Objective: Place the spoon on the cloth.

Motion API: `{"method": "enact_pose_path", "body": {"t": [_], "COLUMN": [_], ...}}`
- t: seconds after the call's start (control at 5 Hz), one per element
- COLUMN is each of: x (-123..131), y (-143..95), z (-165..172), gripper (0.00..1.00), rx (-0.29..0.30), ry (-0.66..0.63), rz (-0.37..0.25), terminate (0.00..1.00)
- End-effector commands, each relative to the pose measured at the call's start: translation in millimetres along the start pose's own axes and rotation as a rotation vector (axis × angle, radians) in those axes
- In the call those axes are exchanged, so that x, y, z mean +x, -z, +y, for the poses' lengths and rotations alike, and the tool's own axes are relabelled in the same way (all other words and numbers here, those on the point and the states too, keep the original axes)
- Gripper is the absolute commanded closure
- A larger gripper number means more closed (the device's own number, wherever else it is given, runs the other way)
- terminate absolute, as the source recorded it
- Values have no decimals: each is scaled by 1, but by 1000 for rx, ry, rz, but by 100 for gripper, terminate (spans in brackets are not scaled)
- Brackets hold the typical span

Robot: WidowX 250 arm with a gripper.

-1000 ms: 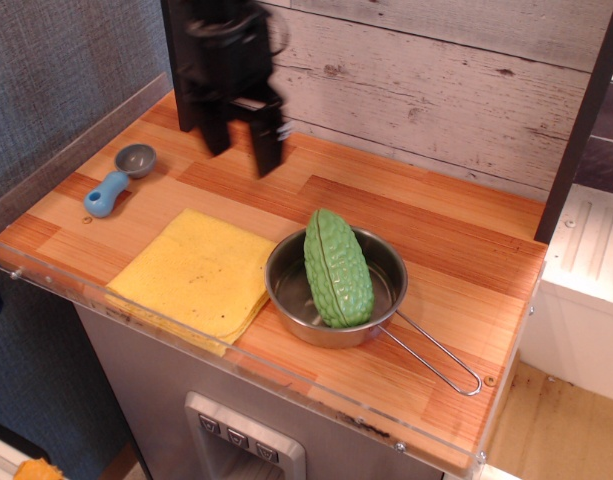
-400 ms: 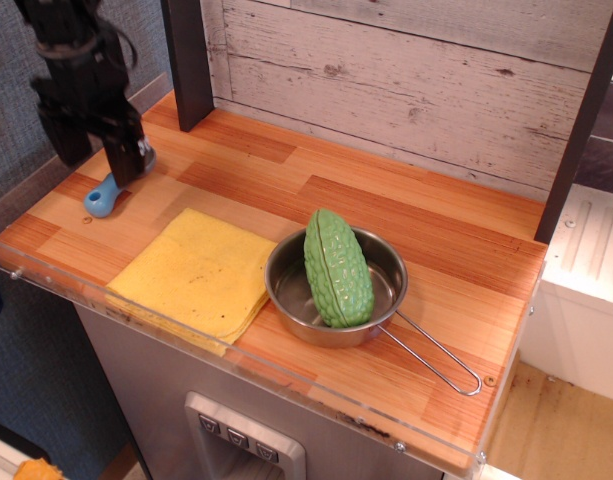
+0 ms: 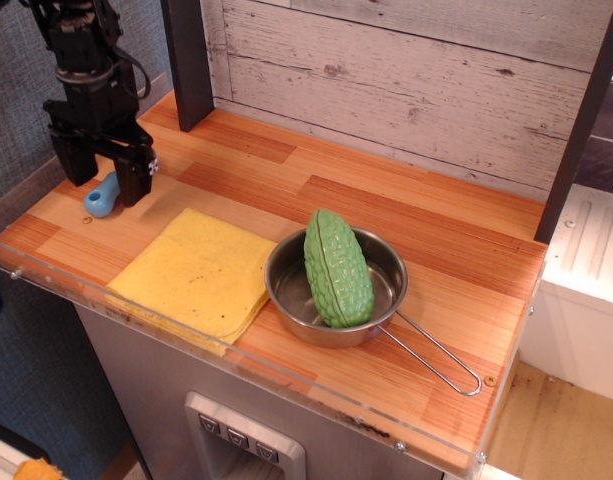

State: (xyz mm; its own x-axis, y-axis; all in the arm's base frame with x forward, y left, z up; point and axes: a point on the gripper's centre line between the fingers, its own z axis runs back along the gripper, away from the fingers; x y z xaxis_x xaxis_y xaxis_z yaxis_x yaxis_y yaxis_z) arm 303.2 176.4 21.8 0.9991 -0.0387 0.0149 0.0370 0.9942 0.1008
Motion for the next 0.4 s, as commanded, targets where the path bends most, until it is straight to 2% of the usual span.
{"method": "enact_pose_path", "body": {"t": [0.0,0.2], "x": [4,6], "y": [6,-17], "z": [17,15], "gripper": [100,100], "rx": [49,47], "ry": [-26,-17], "rz": [18,-47], "terminate": [0,0]}}
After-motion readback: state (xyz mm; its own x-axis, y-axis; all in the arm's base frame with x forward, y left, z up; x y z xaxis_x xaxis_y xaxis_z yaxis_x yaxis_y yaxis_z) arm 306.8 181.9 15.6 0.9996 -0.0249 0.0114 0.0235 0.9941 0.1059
